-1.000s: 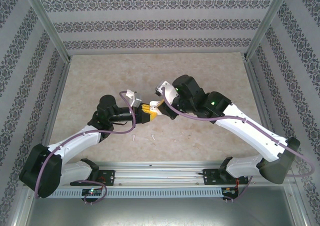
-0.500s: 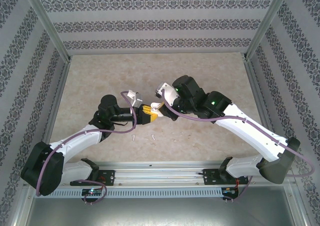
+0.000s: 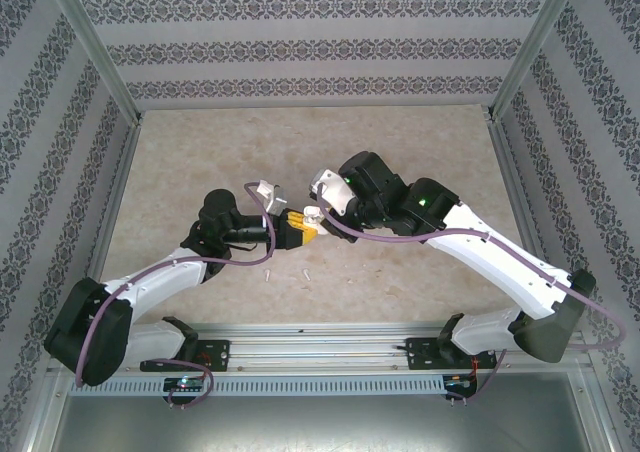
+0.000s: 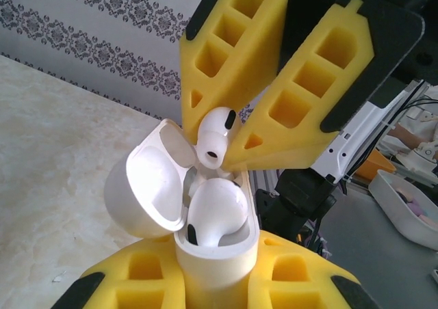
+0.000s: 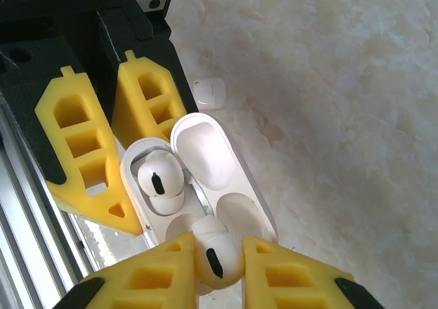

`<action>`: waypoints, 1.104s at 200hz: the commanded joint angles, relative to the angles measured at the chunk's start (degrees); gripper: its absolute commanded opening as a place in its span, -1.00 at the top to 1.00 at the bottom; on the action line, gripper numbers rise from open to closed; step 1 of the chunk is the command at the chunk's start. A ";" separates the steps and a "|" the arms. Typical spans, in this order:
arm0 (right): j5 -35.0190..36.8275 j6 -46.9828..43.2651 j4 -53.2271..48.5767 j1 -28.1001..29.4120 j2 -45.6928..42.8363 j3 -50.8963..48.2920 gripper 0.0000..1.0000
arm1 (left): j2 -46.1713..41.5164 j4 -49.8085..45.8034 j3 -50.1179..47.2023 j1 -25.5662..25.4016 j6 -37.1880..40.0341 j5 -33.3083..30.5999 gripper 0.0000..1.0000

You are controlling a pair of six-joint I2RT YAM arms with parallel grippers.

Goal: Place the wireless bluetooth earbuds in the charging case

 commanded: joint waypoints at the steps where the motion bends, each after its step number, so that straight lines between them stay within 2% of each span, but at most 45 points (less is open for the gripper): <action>1: -3.46 0.22 -5.16 1.11 -0.29 -1.22 0.48 | 0.37 6.55 2.22 0.43 -1.10 -1.47 1.00; 32: -5.55 1.12 -4.42 1.07 -0.42 -1.31 0.34 | 1.04 7.50 2.38 0.43 -1.63 -1.46 1.00; 93: -8.41 2.86 -3.75 -0.10 -0.14 -0.54 0.22 | 1.40 8.68 2.05 0.39 -2.57 -1.75 1.00; 124: -8.94 4.17 -3.41 -1.48 -1.88 0.86 0.08 | 1.63 7.80 2.04 0.42 -1.81 -2.41 1.00; 144: -9.79 6.03 -2.63 -3.14 -3.40 1.49 -0.07 | 1.97 7.37 2.16 0.39 -1.43 -2.56 1.00; 187: -18.38 16.10 5.42 -9.08 -6.39 -0.62 -0.27 | 2.08 7.37 2.20 0.44 -1.10 -2.39 1.00; 221: -23.35 28.55 10.00 -16.27 -3.88 -3.57 -0.30 | 2.00 7.17 2.35 0.43 -1.80 -2.05 1.00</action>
